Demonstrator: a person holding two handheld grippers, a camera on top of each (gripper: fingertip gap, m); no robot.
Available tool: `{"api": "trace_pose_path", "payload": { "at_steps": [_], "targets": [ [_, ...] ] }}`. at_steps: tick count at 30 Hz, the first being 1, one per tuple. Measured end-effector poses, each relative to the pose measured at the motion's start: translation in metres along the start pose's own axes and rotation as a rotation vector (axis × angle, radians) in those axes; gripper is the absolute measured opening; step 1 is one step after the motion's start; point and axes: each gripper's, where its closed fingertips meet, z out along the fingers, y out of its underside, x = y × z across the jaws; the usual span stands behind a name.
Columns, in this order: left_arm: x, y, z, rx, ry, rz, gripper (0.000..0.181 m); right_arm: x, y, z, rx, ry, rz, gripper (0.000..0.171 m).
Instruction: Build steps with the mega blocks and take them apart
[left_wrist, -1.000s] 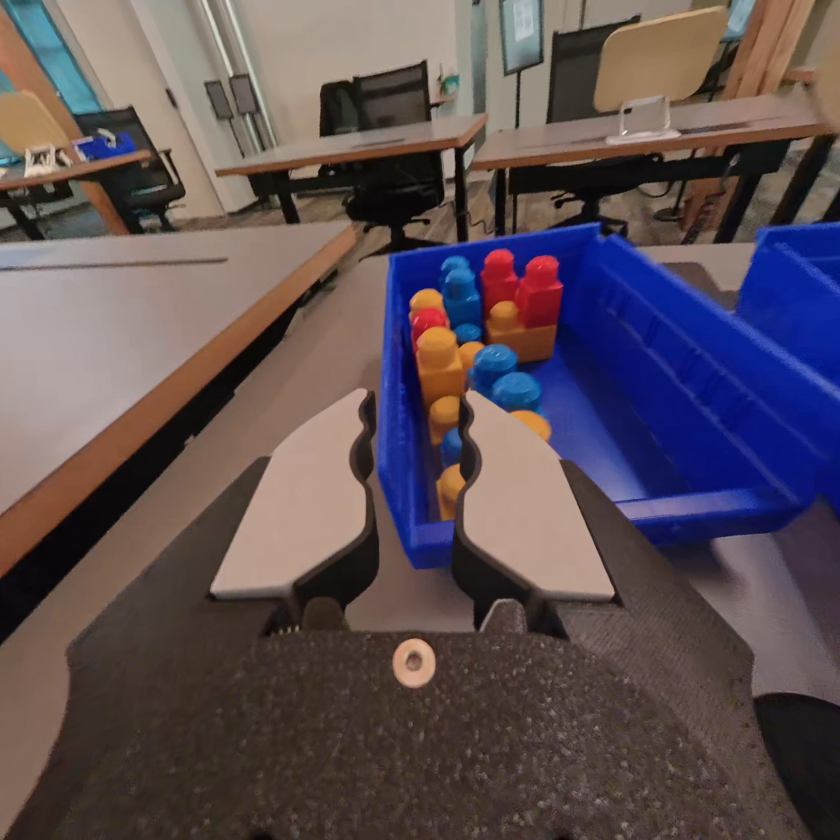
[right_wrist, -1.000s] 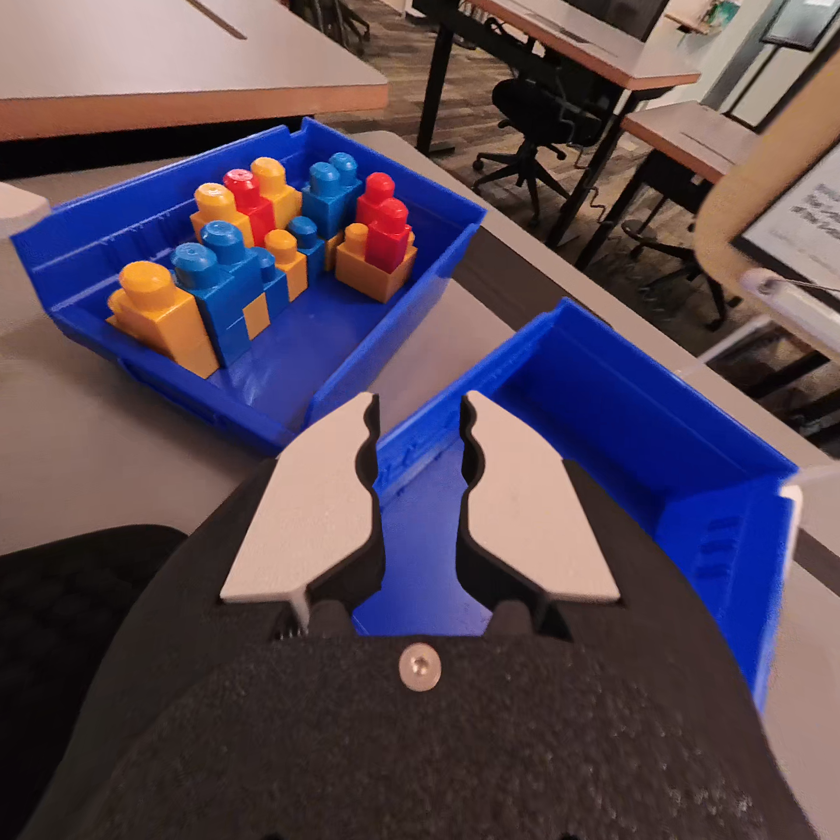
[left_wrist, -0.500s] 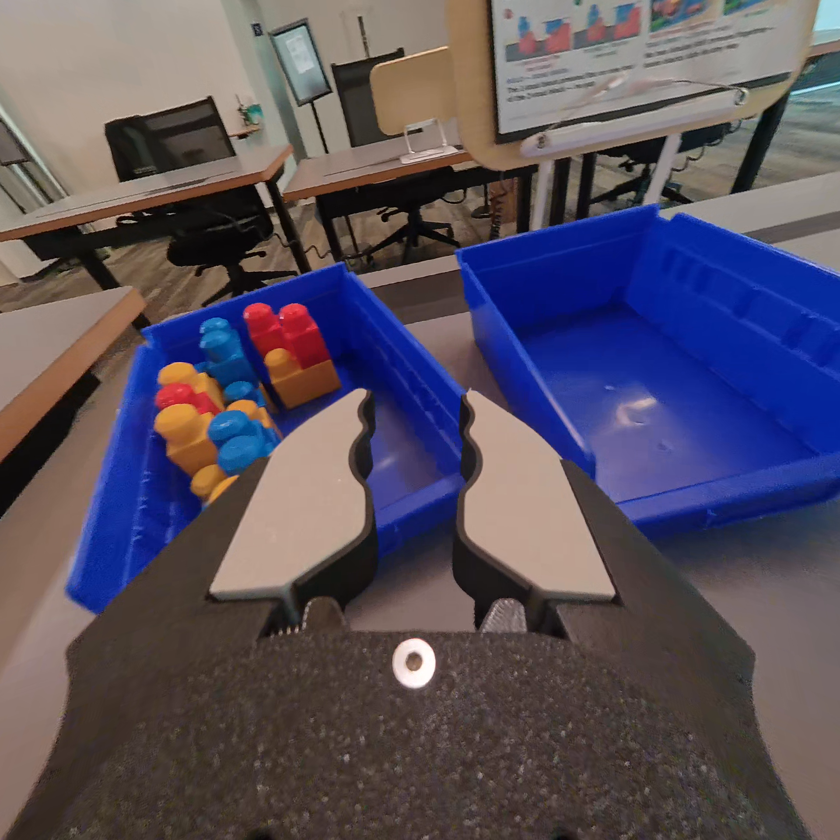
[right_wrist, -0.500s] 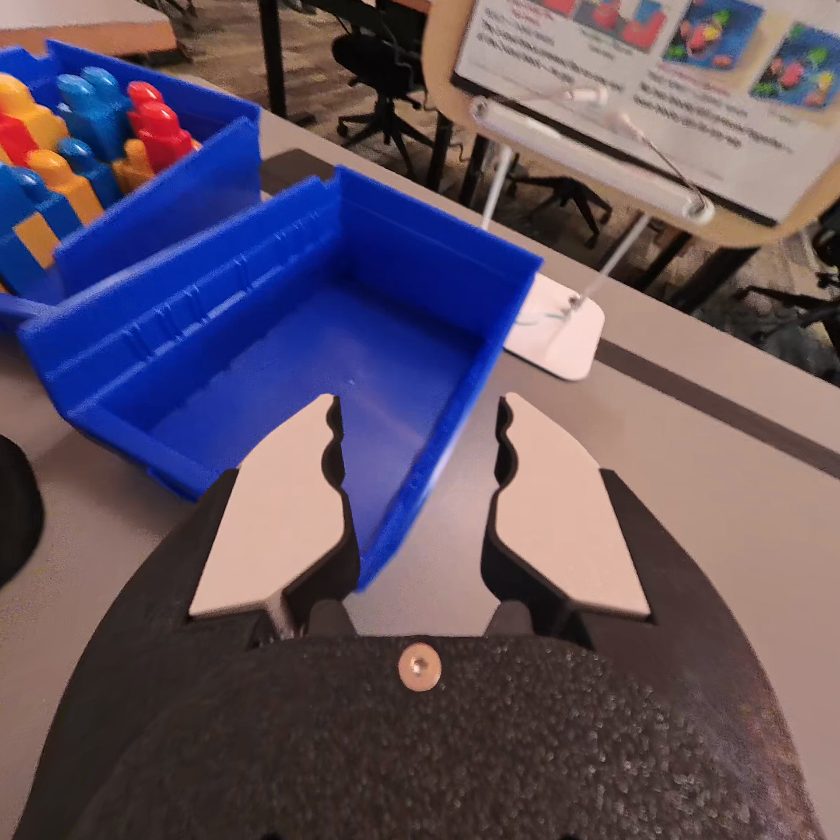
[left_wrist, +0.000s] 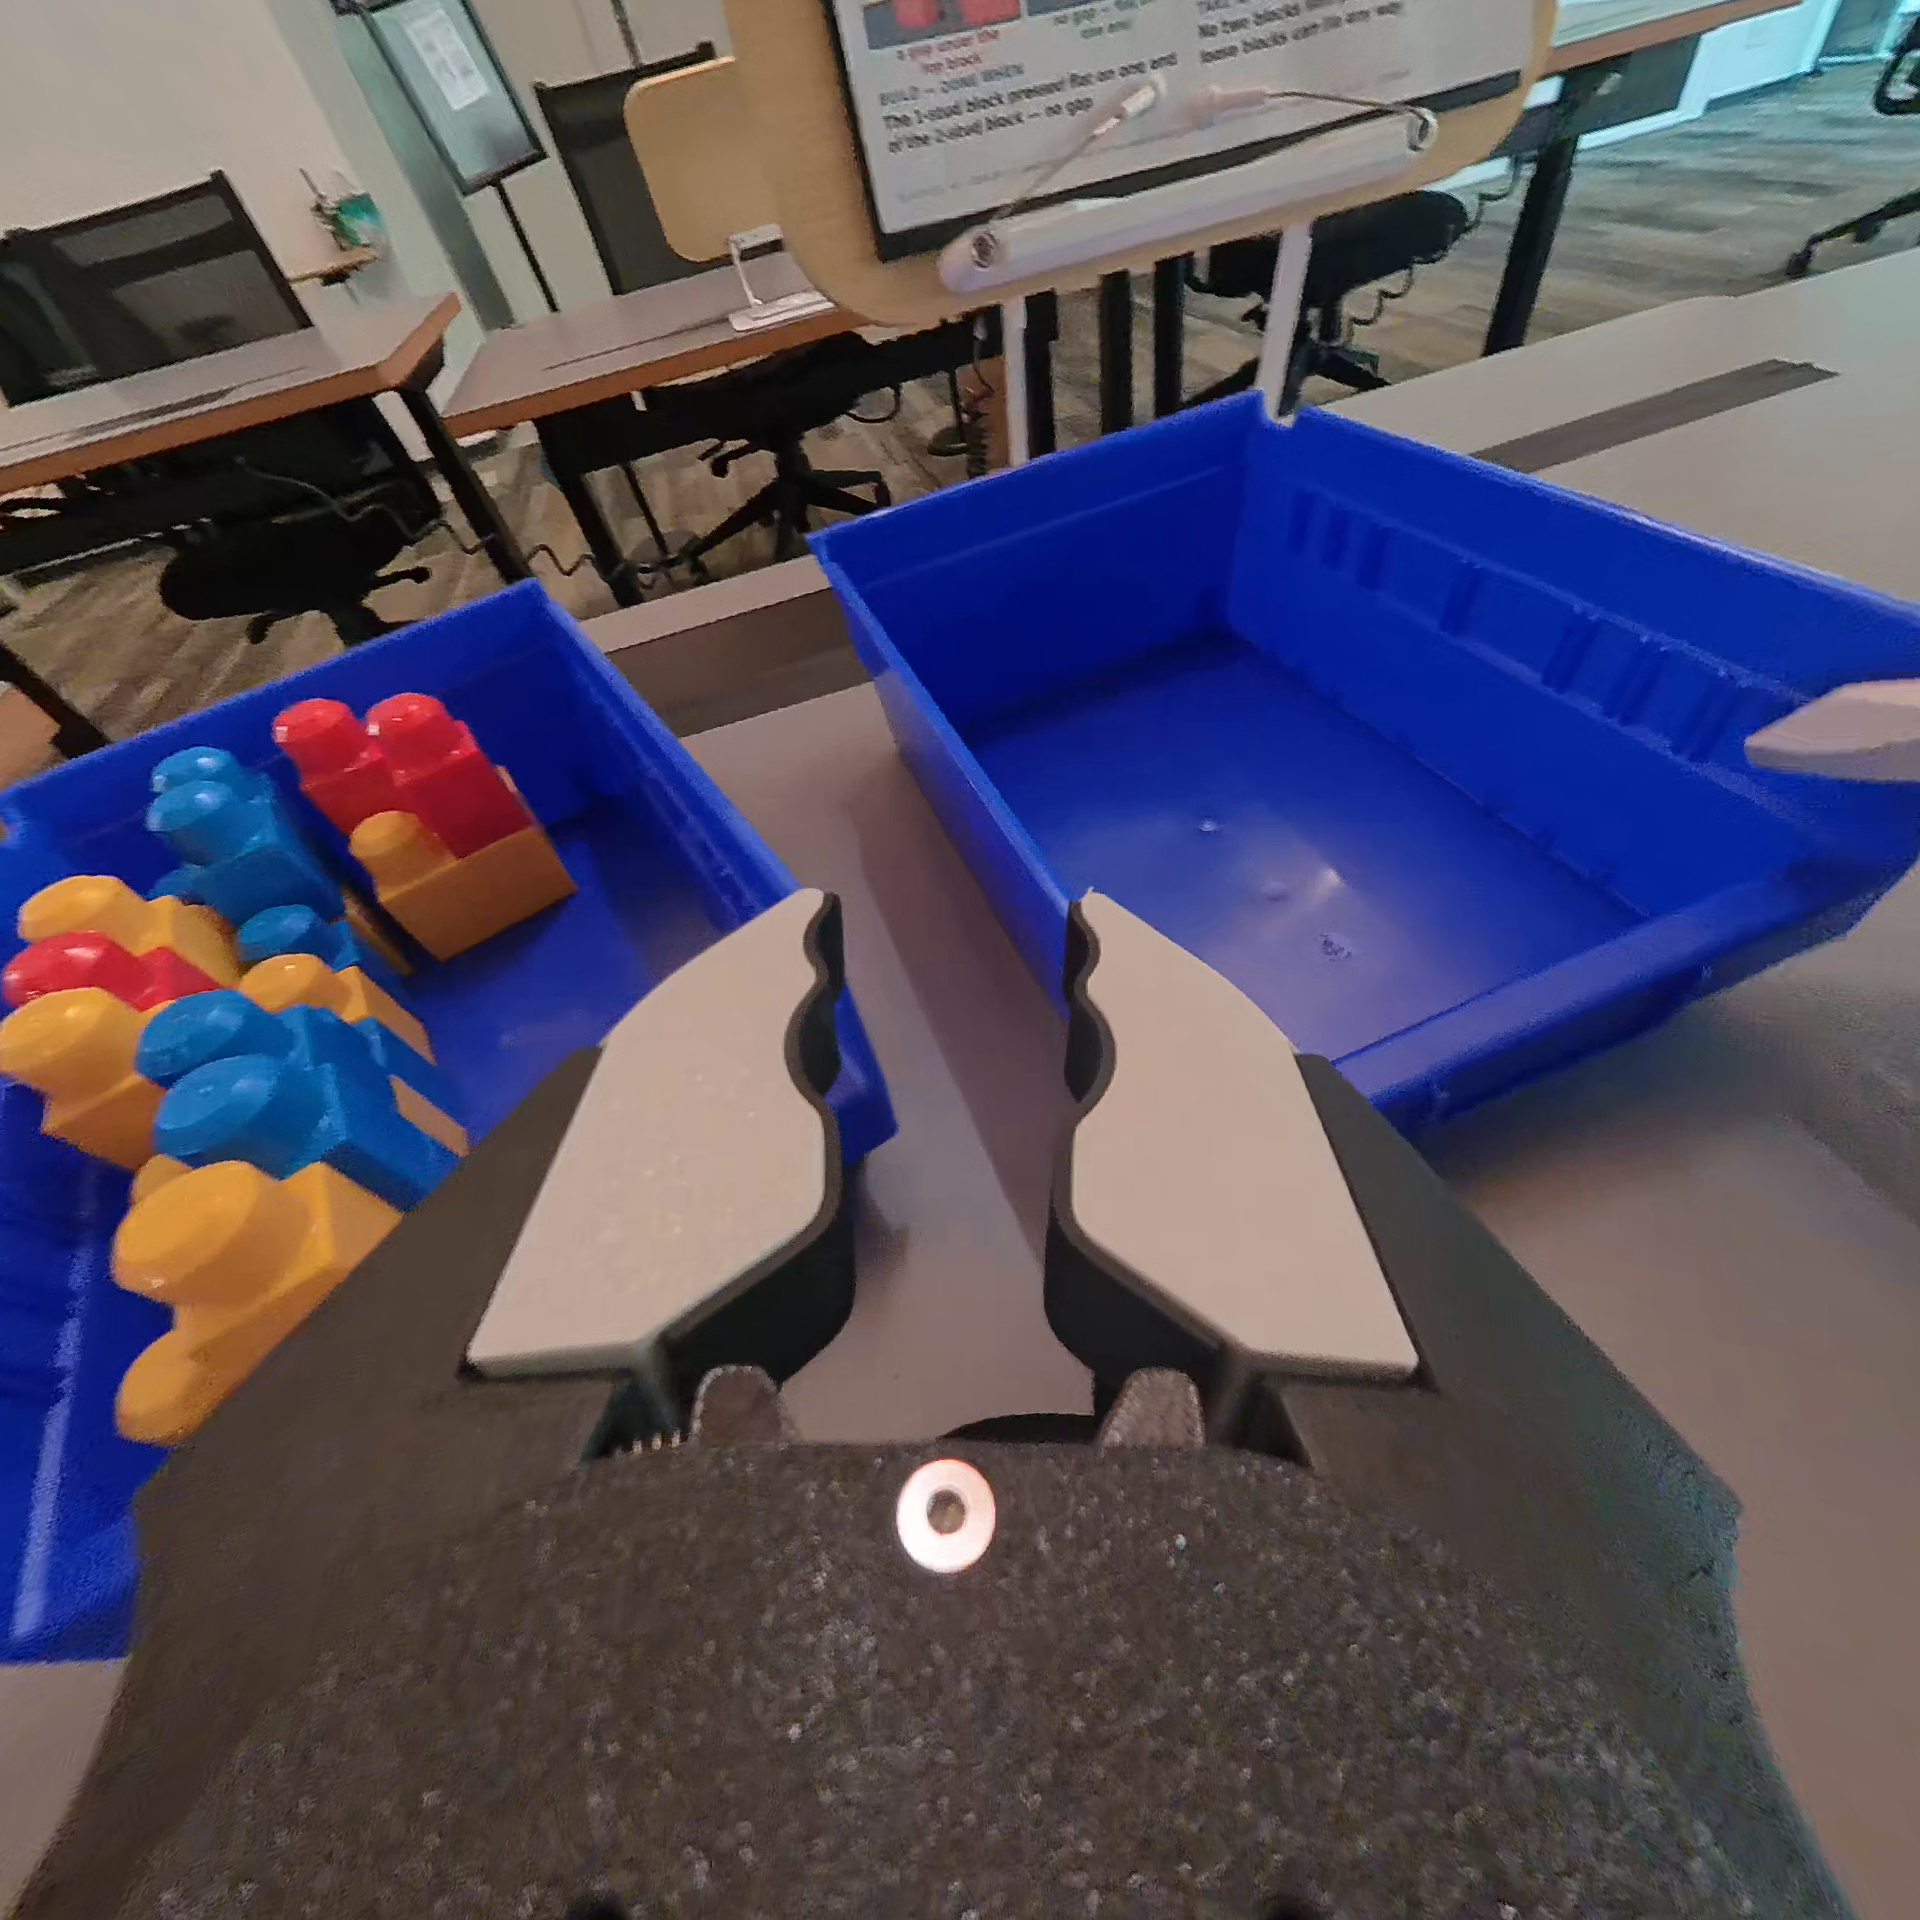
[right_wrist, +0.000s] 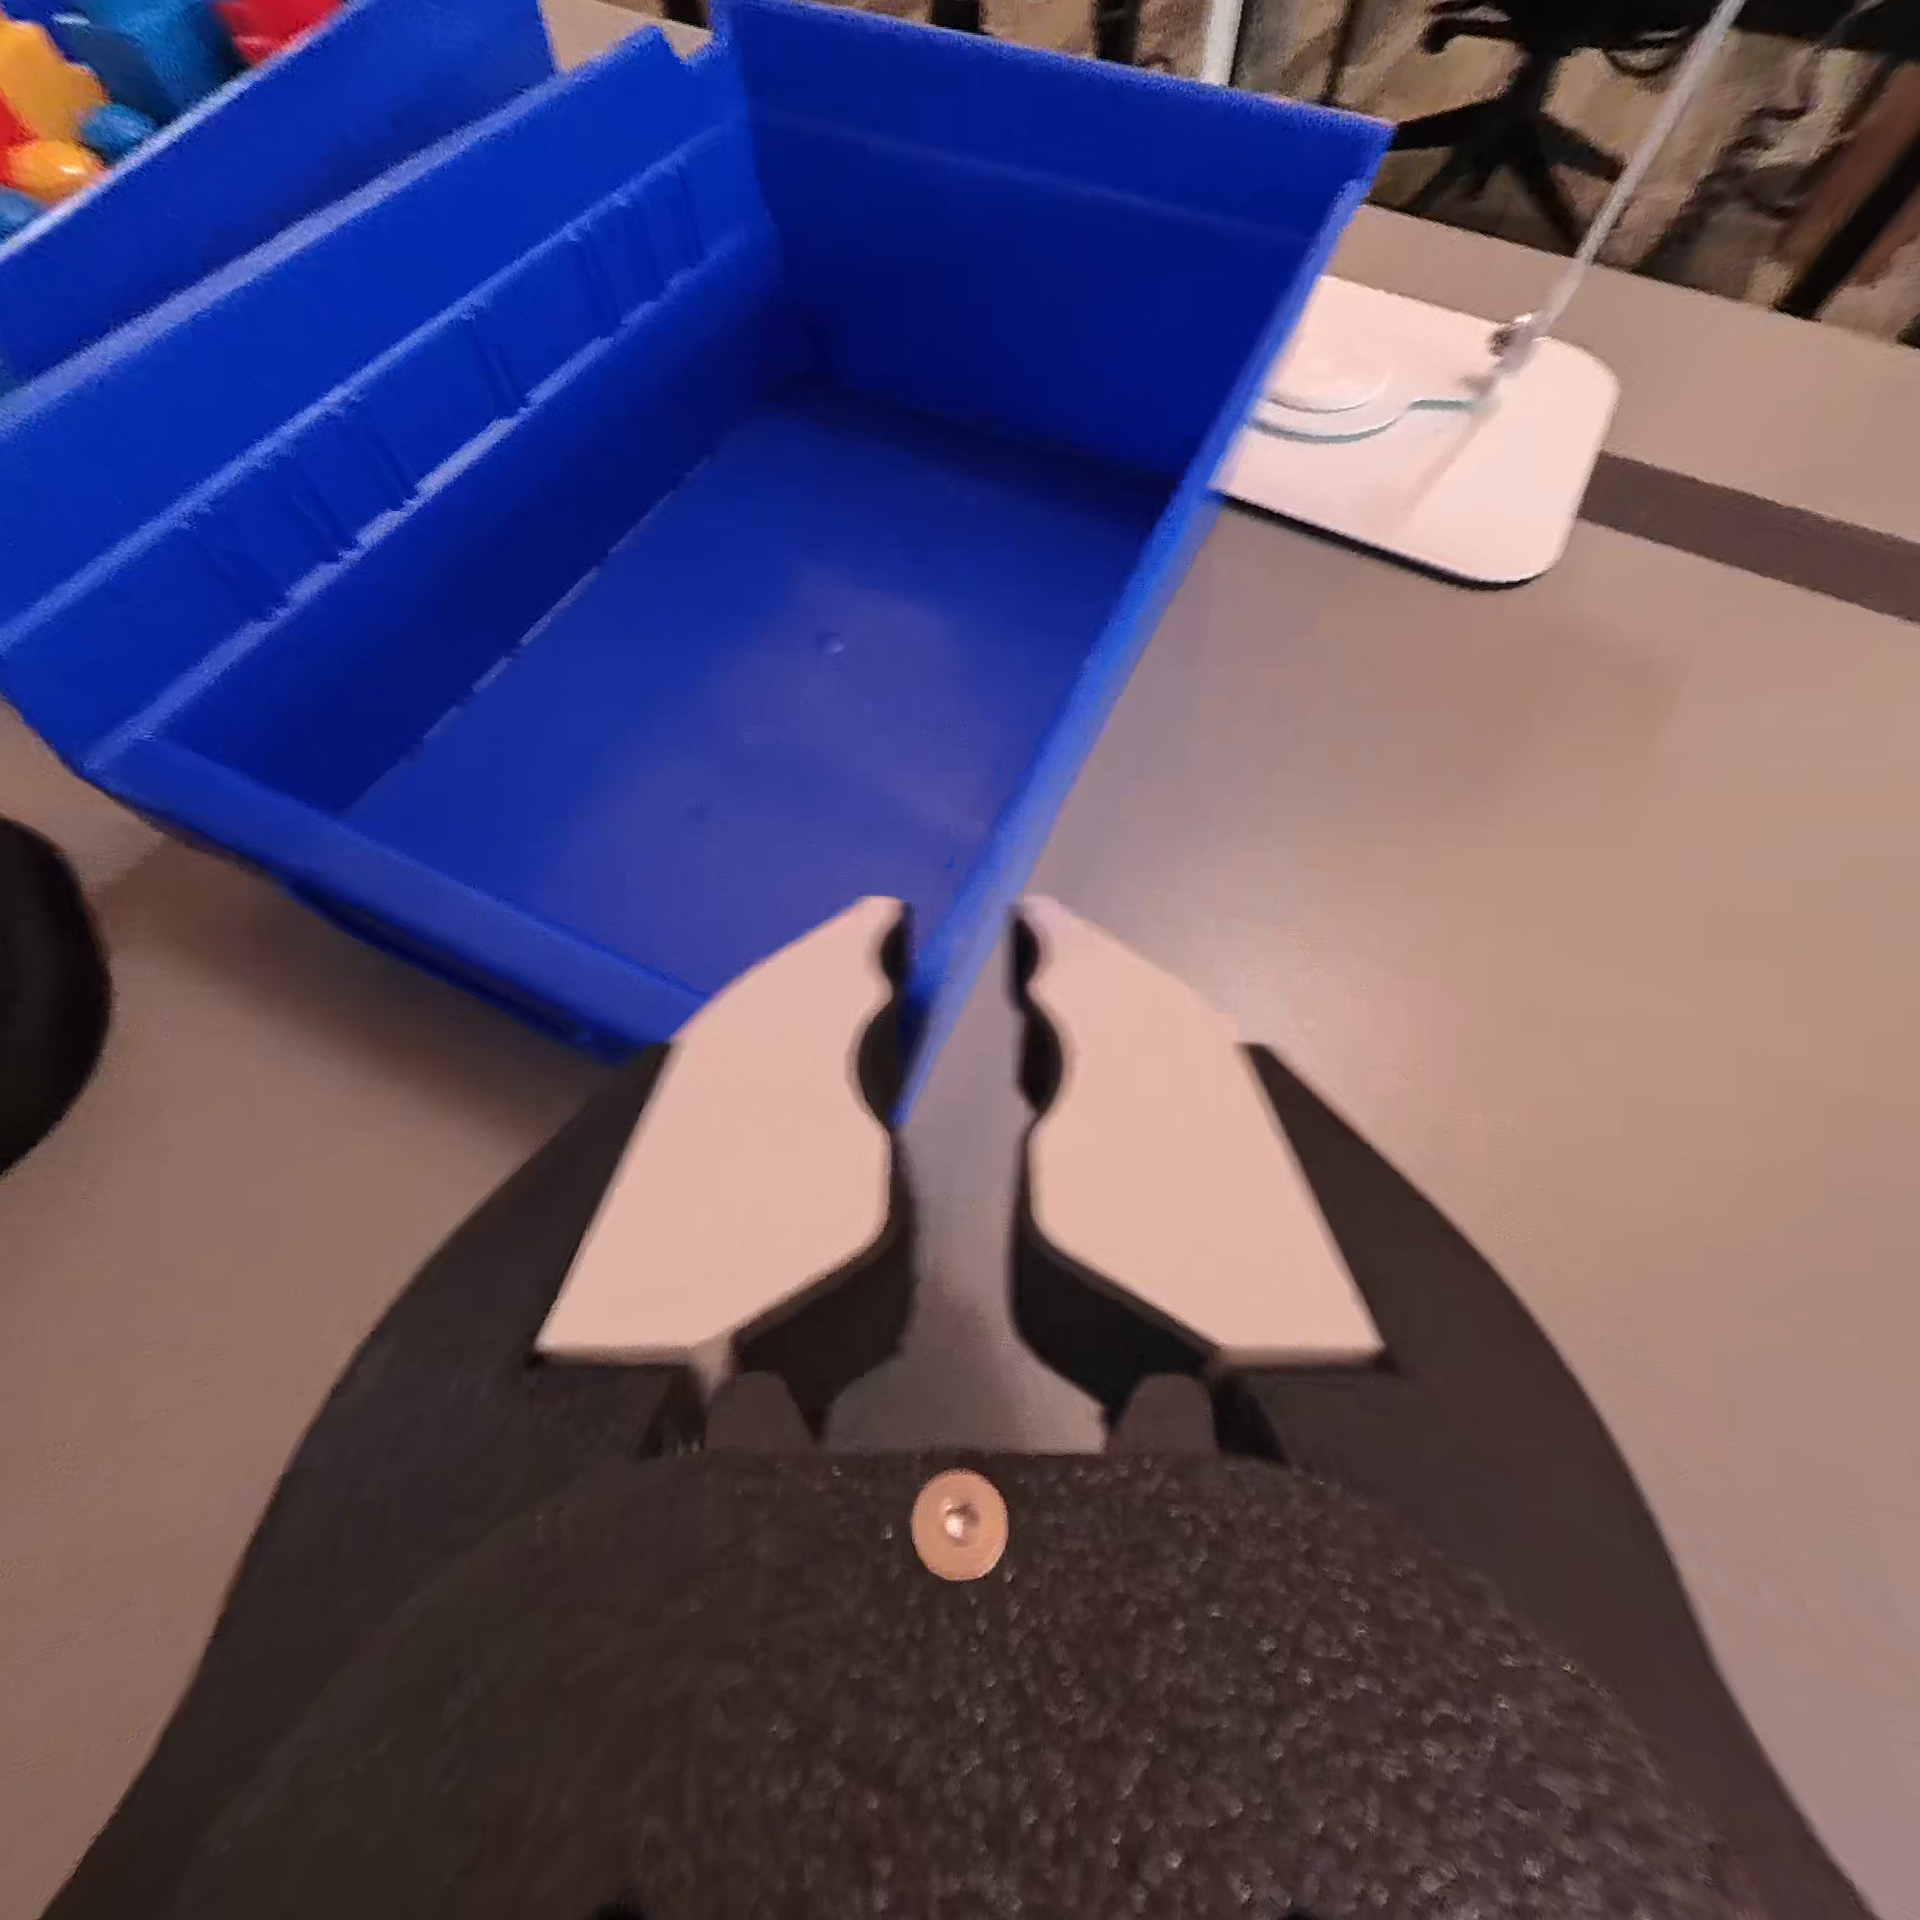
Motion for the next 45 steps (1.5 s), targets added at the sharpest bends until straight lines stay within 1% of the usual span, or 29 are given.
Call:
{"api": "trace_pose_path", "payload": {
  "at_steps": [1,2,6,8,10,12,14,15,16,17,19,22,27,31,35,39,43,45],
  "targets": [
    [0.005,0.002,0.001,-0.008,0.023,0.000,0.042,0.003,0.001,-0.001,0.001,0.032,-0.013,0.010],
    [0.012,0.004,0.002,-0.019,0.050,-0.002,0.045,0.006,0.001,-0.002,0.002,0.055,-0.035,0.008],
    [0.046,0.015,0.005,-0.087,0.188,-0.023,0.059,0.020,0.003,-0.005,0.005,0.074,0.023,0.005],
    [0.064,0.021,0.007,-0.115,0.238,-0.022,0.063,0.026,0.005,-0.007,0.010,0.084,0.038,0.004],
    [0.082,0.028,0.012,-0.149,0.275,-0.028,0.064,0.029,0.006,-0.010,0.016,0.080,0.052,0.004],
    [0.097,0.041,0.018,-0.215,0.287,-0.005,0.063,0.030,0.007,-0.013,0.023,0.084,0.057,0.004],
    [0.099,0.054,0.024,-0.274,0.237,0.059,0.053,0.031,0.009,-0.016,0.027,0.086,0.063,0.004],
    [0.099,0.054,0.024,-0.277,0.229,0.053,0.047,0.033,0.010,-0.017,0.029,0.089,0.063,0.004],
    [0.097,0.052,0.023,-0.279,0.221,0.050,0.035,0.034,0.010,-0.020,0.037,0.088,0.061,0.004],
    [0.095,0.048,0.023,-0.265,0.199,0.068,0.030,0.033,0.009,-0.023,0.048,0.083,0.058,0.004],
    [0.095,0.042,0.022,-0.255,0.174,0.088,0.025,0.035,0.006,-0.032,0.068,0.108,0.032,0.005],
    [0.105,0.024,0.022,-0.207,0.185,0.078,0.019,0.045,-0.003,-0.052,0.114,0.155,0.010,0.005],
    [0.143,-0.009,0.026,-0.126,0.243,0.139,0.019,0.080,-0.015,-0.095,0.185,0.242,0.018,0.005],
    [0.180,-0.036,0.036,-0.063,0.291,0.193,0.020,0.115,-0.016,-0.126,0.231,0.322,0.034,0.004],
    [0.222,-0.056,0.055,-0.031,0.345,0.260,0.020,0.158,-0.007,-0.149,0.248,0.411,0.070,0.004],
    [0.262,-0.066,0.086,-0.025,0.410,0.299,0.020,0.198,0.008,-0.165,0.248,0.494,0.095,0.004],
    [0.297,-0.065,0.125,-0.027,0.429,0.384,0.020,0.238,0.025,-0.167,0.231,0.562,0.104,0.004],
    [0.312,-0.062,0.143,-0.034,0.449,0.392,0.020,0.256,0.031,-0.166,0.226,0.575,0.122,0.004]
  ]
}}
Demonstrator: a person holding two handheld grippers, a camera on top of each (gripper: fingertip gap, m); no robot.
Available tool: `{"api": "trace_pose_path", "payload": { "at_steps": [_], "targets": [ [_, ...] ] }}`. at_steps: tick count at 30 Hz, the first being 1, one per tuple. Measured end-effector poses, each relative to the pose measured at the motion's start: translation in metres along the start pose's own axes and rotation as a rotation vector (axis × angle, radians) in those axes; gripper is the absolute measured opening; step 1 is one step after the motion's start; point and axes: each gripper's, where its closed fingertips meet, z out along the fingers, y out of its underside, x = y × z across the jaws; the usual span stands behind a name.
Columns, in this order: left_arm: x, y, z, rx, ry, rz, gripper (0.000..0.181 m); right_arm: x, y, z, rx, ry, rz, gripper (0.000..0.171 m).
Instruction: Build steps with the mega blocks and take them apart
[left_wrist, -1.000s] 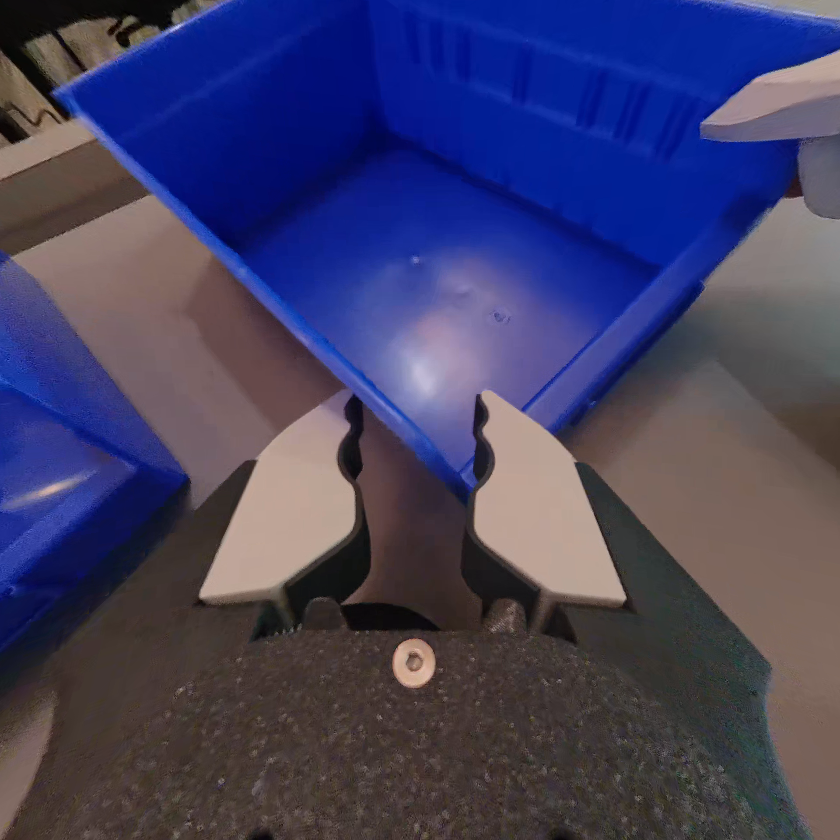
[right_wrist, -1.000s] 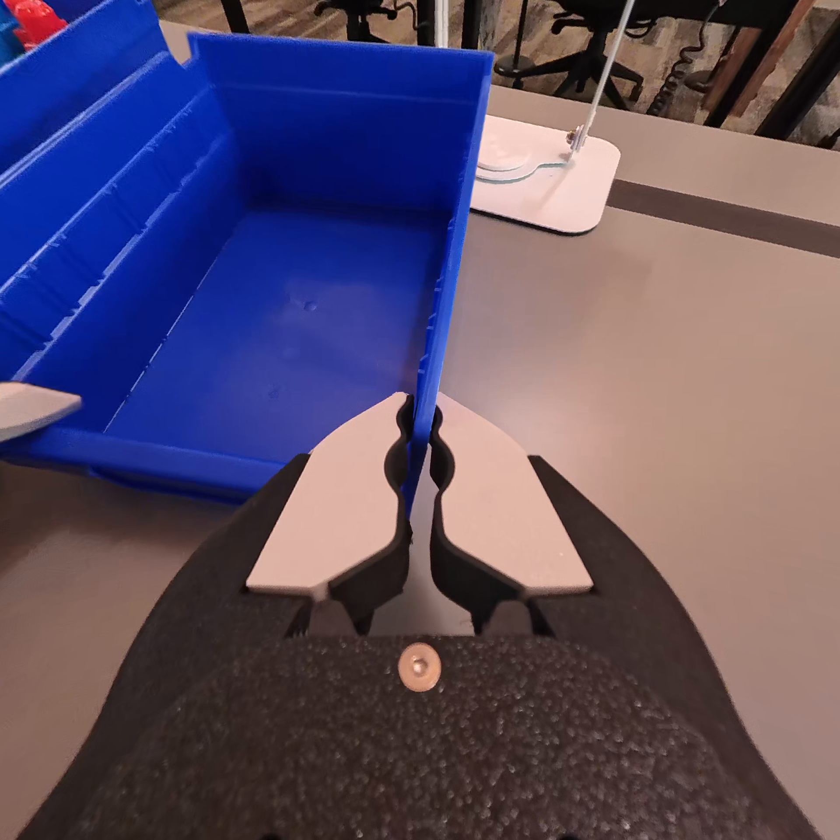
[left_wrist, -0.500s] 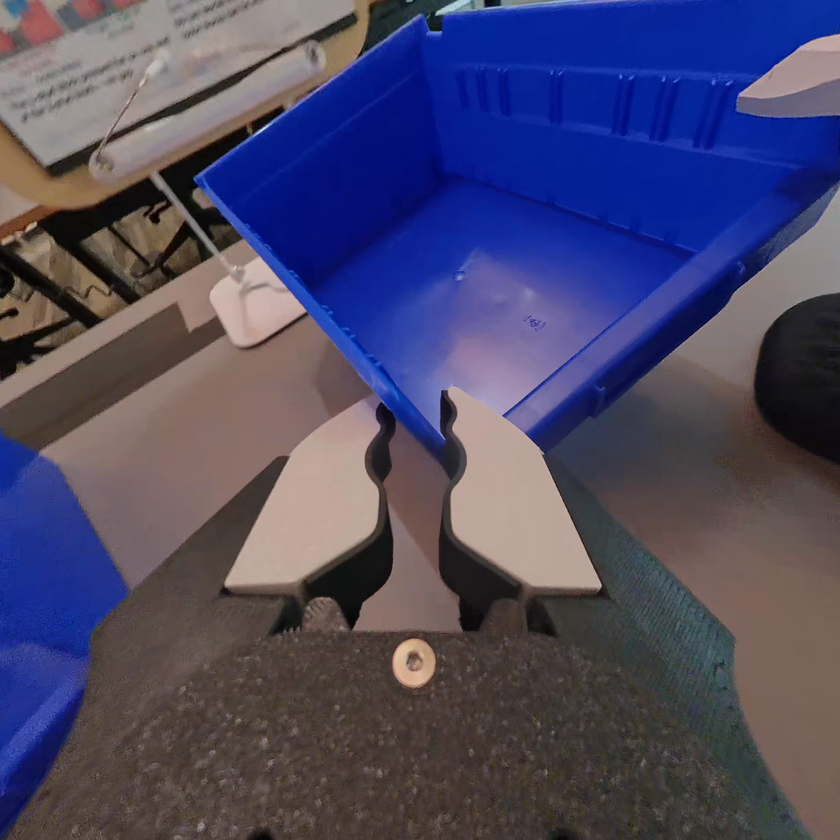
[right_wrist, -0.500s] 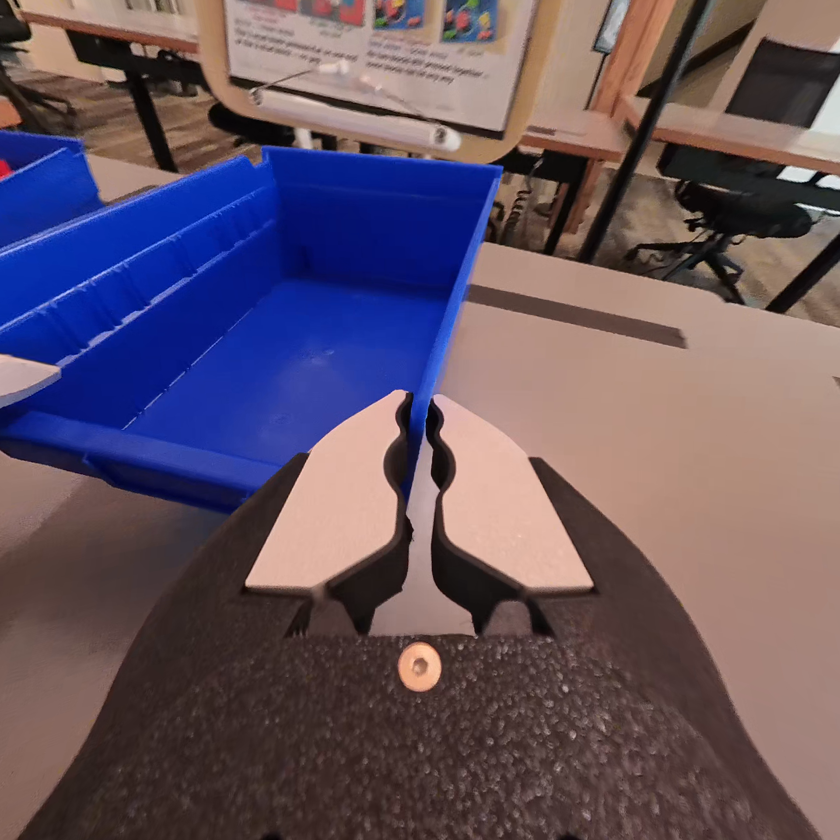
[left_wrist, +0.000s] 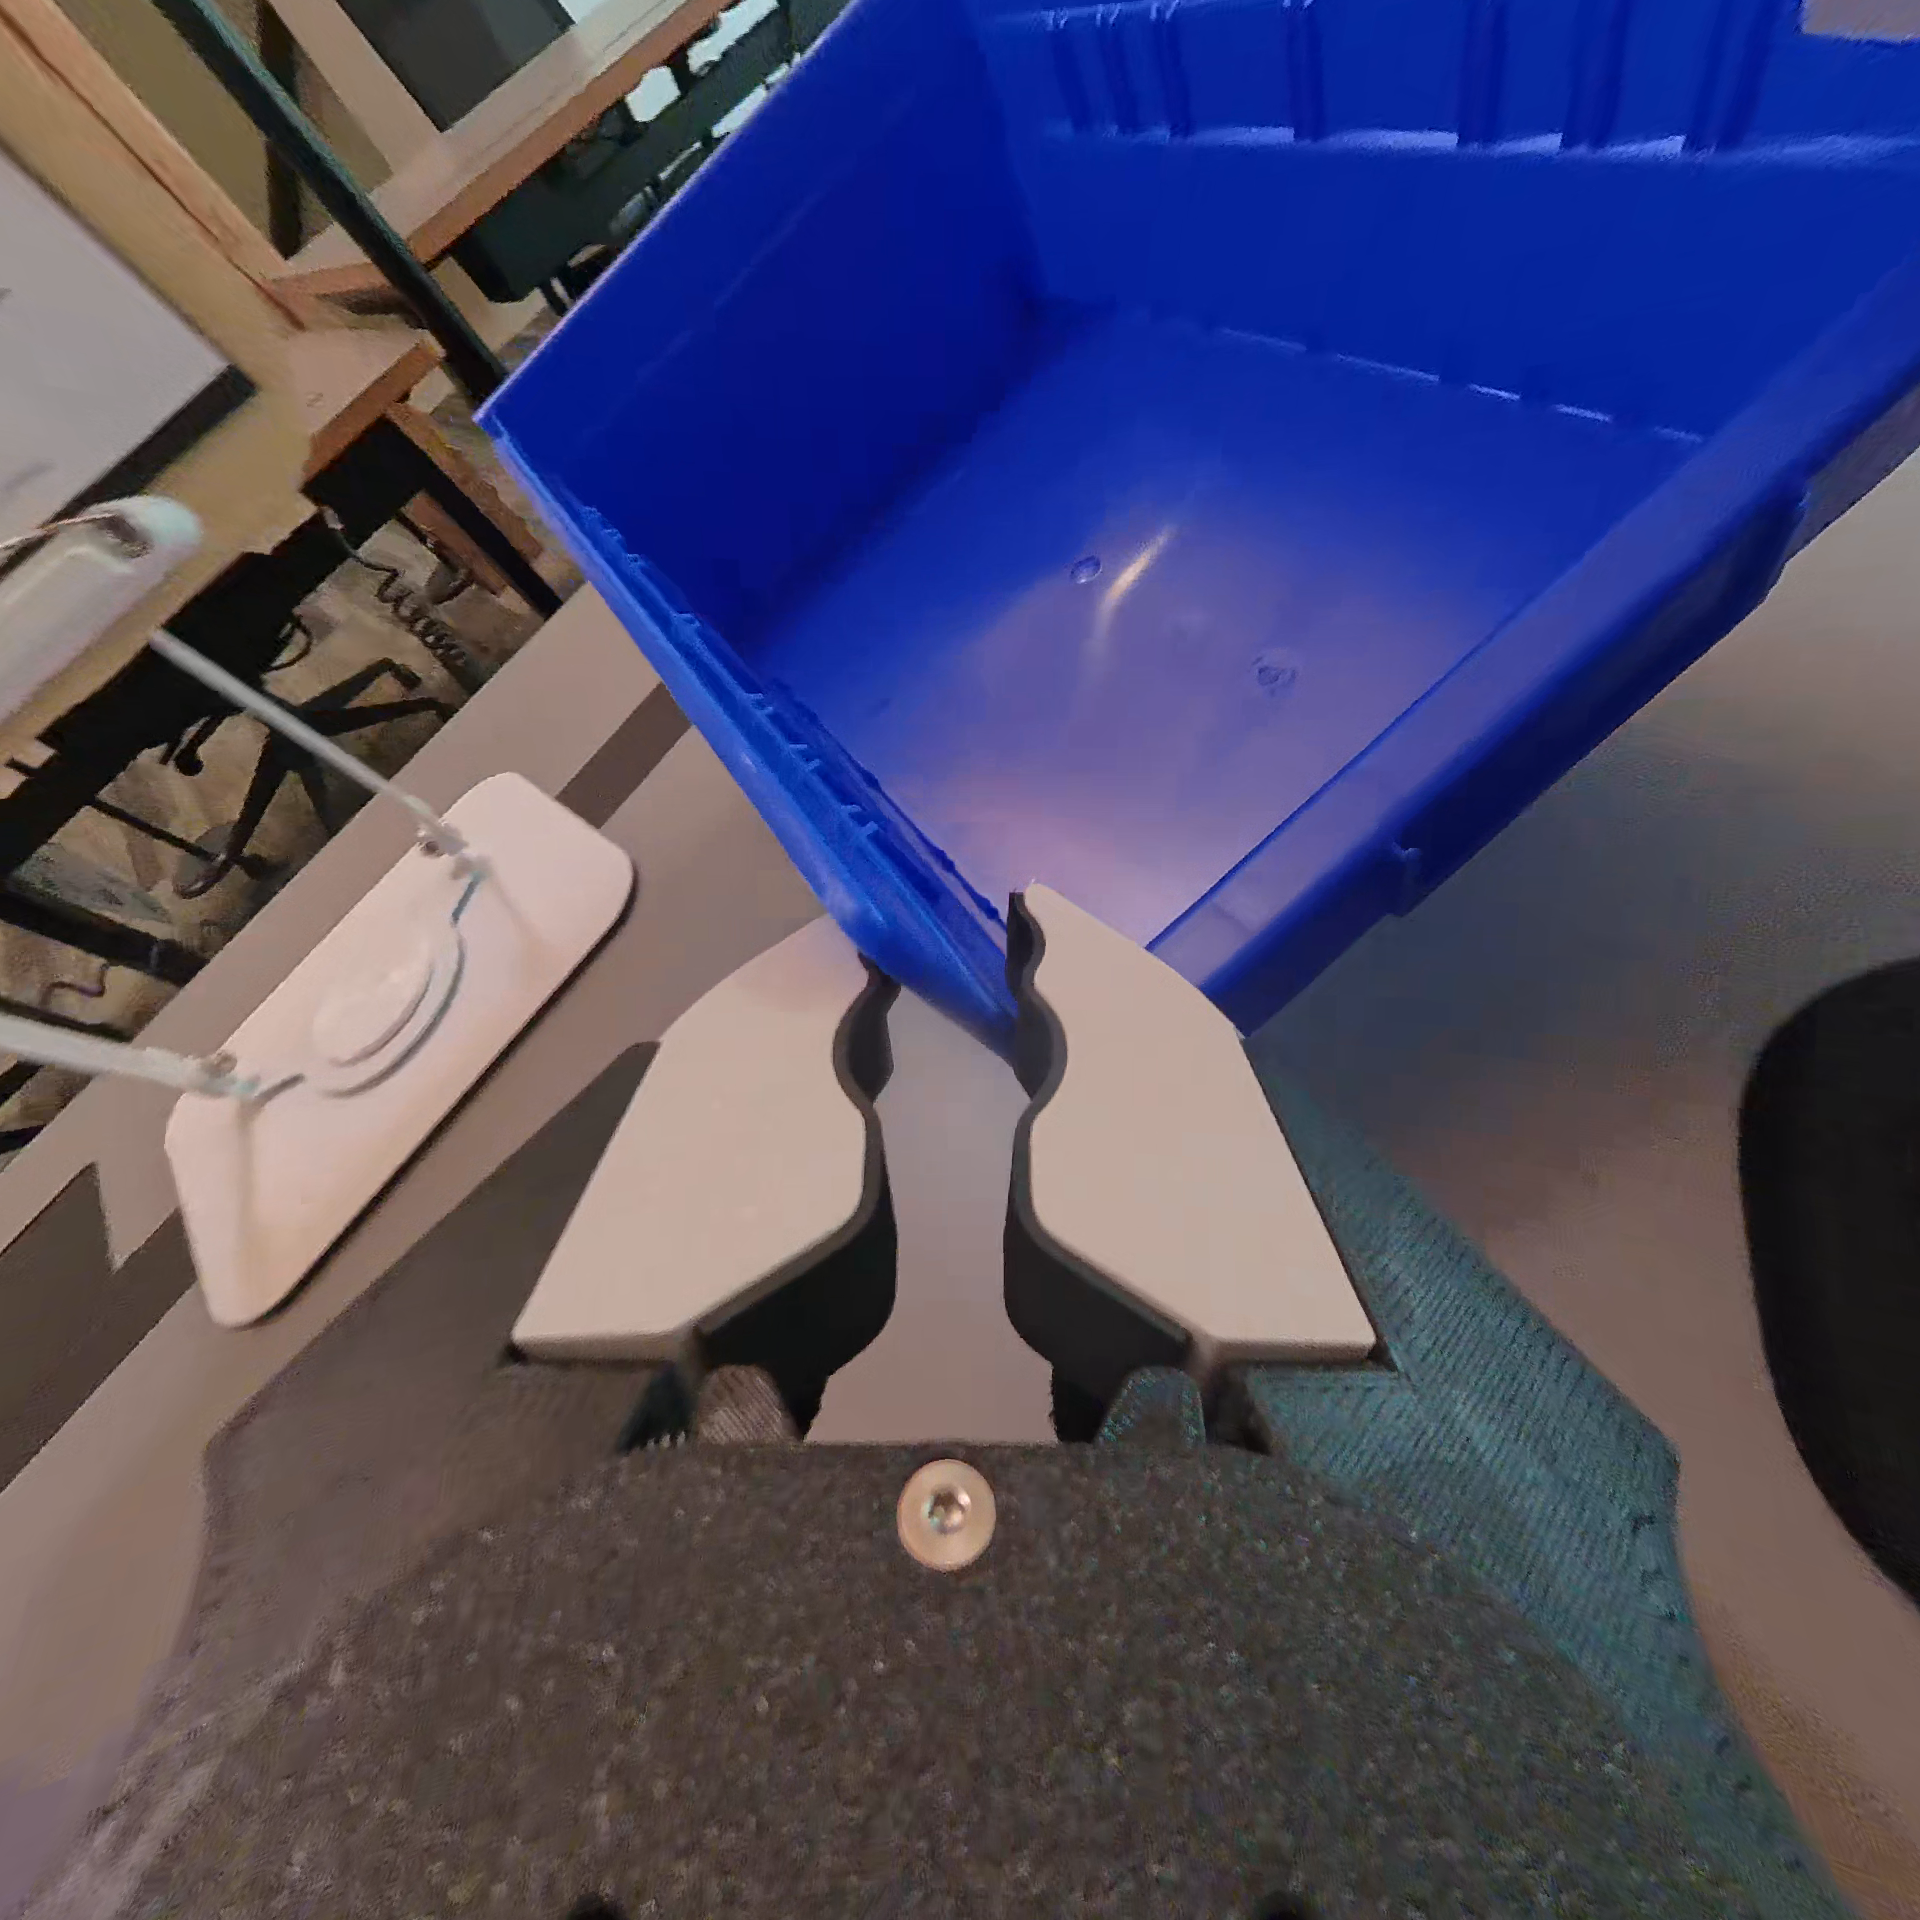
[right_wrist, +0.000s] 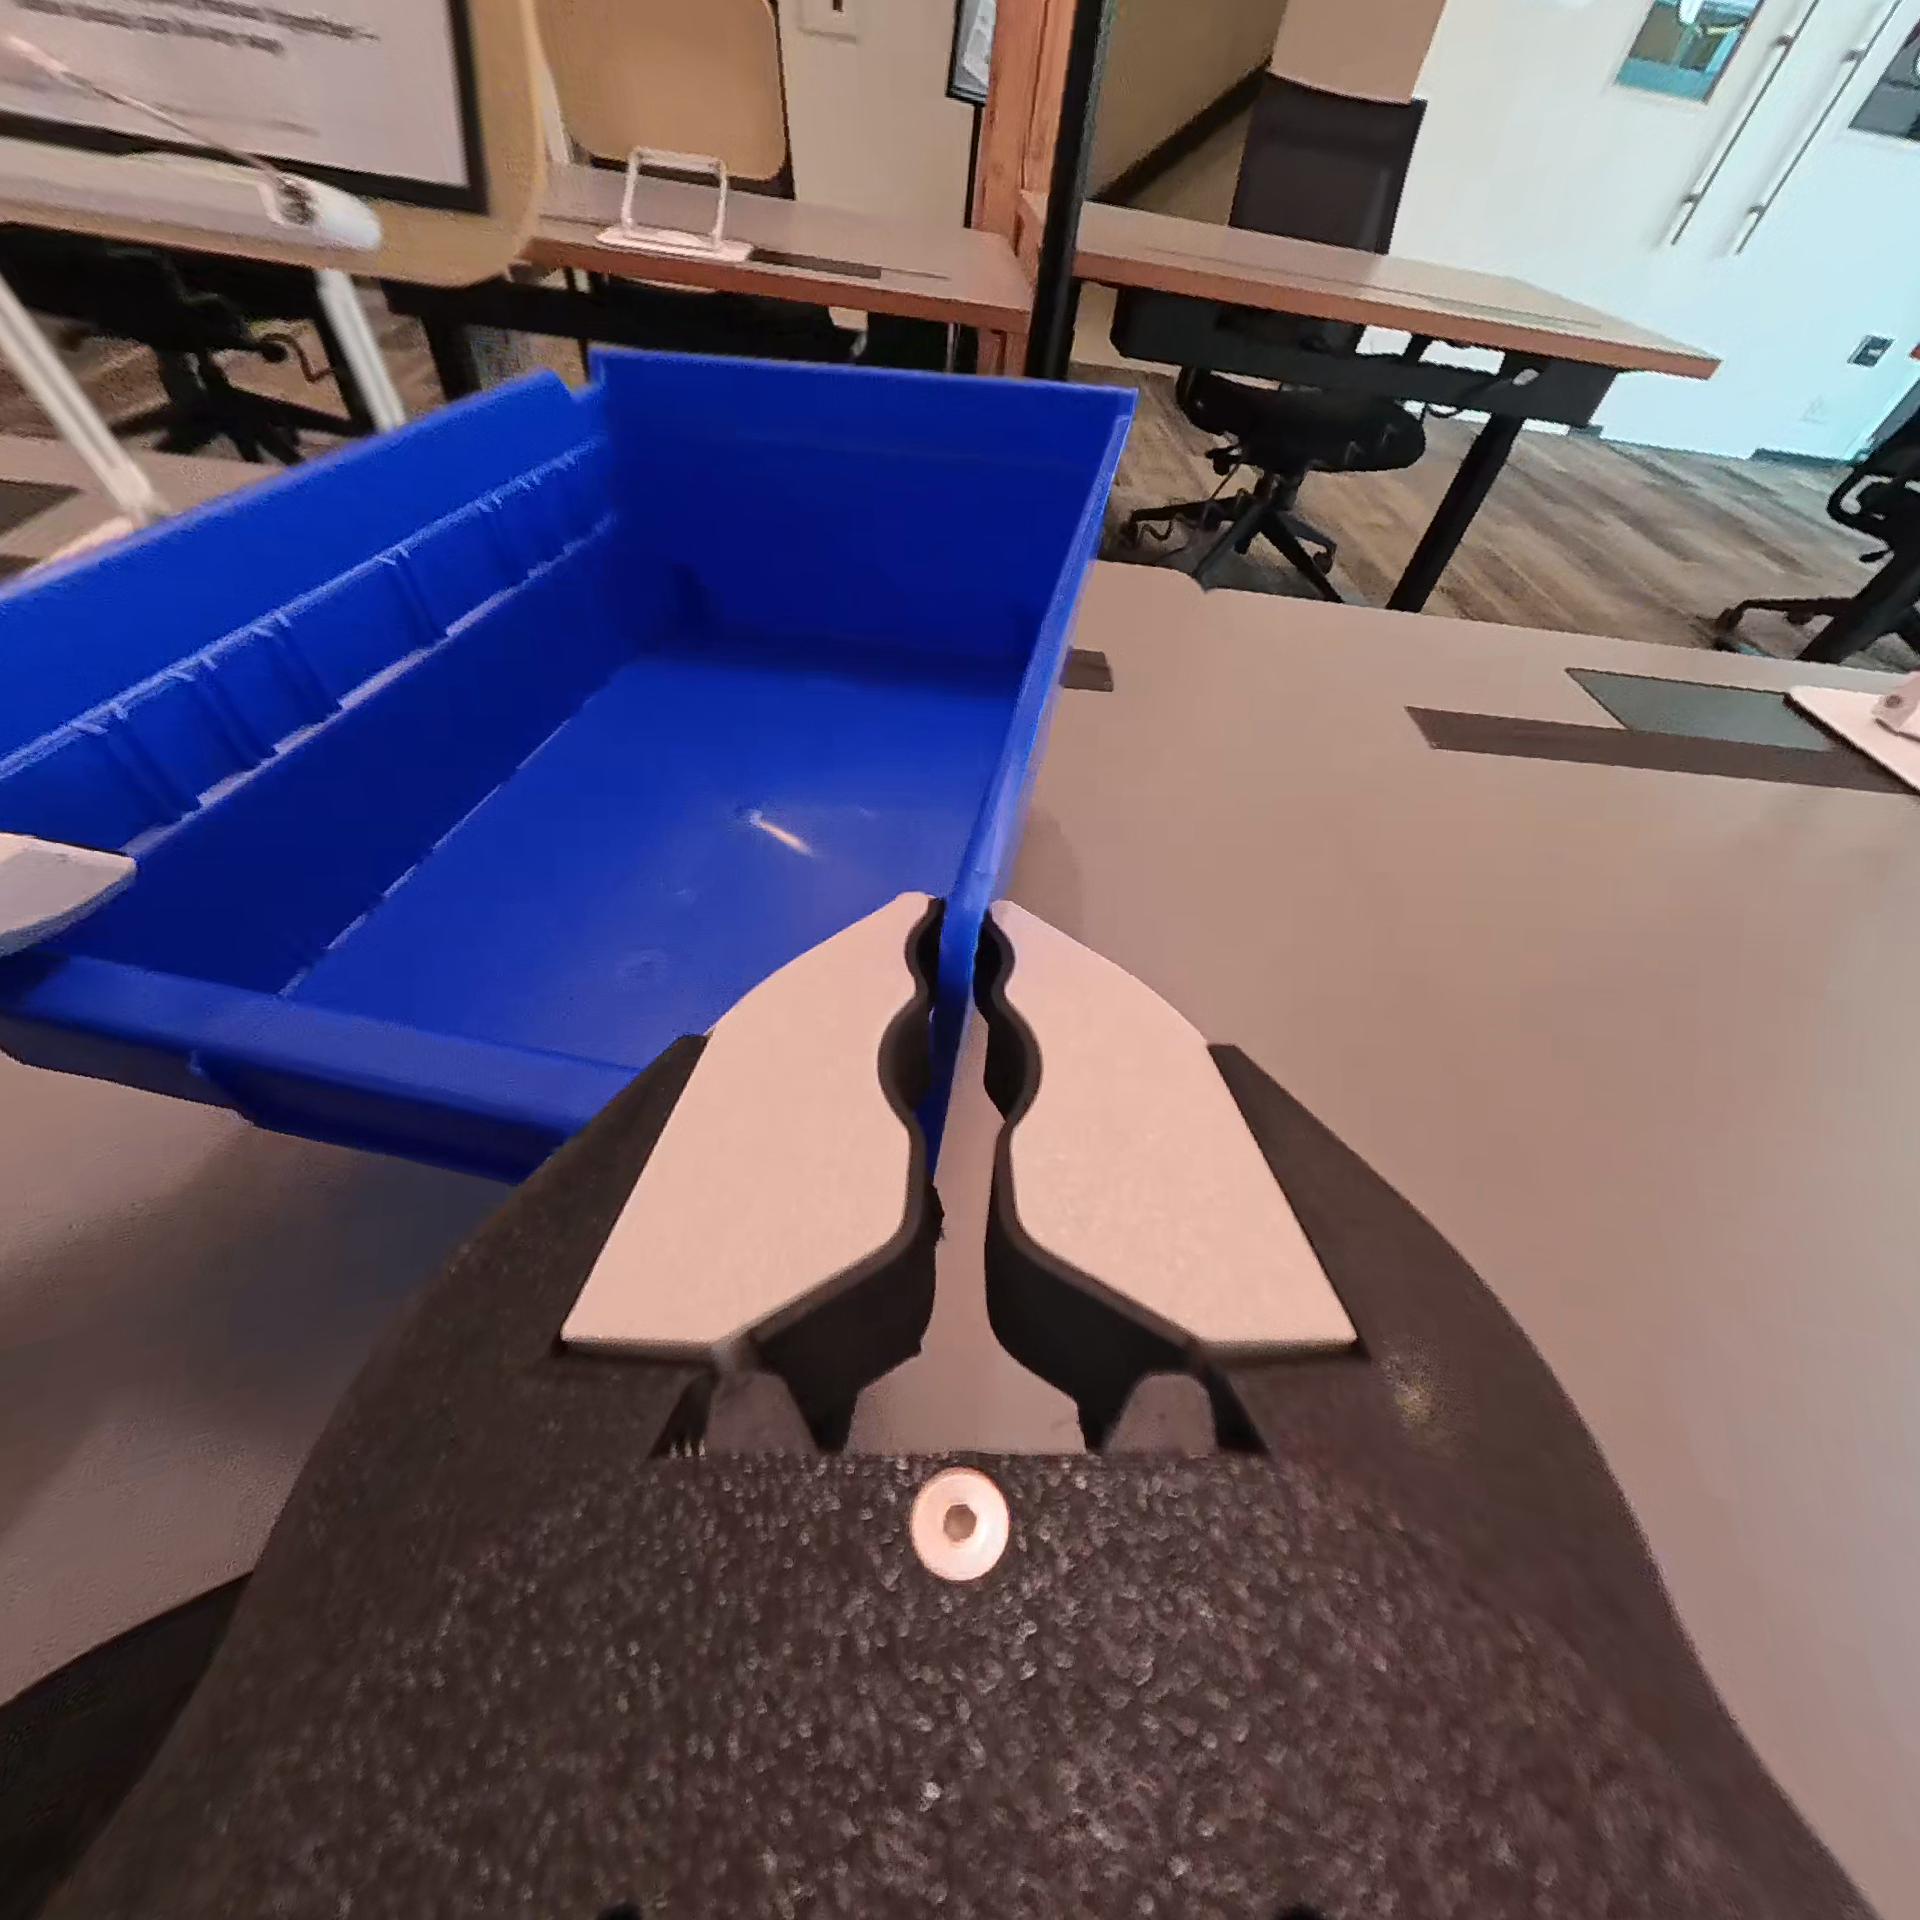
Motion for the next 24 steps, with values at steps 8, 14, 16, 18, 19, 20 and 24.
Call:
{"api": "trace_pose_path", "payload": {
  "at_steps": [8,14,16,18,19,20,24],
  "targets": [
    [0.025,-0.007,0.076,0.030,0.065,-0.031,0.019,0.054,0.030,0.033,-0.027,0.151,0.047,0.004],
    [0.031,-0.015,0.083,0.069,0.078,-0.017,0.020,0.065,0.057,0.041,-0.091,0.174,0.095,0.005],
    [0.034,-0.013,0.082,0.070,0.089,0.007,0.027,0.064,0.057,0.040,-0.090,0.185,0.073,0.005],
    [0.035,-0.013,0.076,0.086,0.106,0.029,0.033,0.062,0.056,0.040,-0.087,0.178,0.052,0.009],
    [0.034,-0.014,0.071,0.088,0.111,0.038,0.038,0.061,0.054,0.039,-0.076,0.180,0.041,0.016],
    [0.031,-0.015,0.064,0.093,0.108,0.052,0.041,0.062,0.048,0.036,-0.056,0.190,0.031,0.024],
    [0.004,-0.030,0.025,0.151,0.097,0.043,0.044,0.053,0.002,0.017,0.059,0.190,0.005,0.037]
  ]
}}
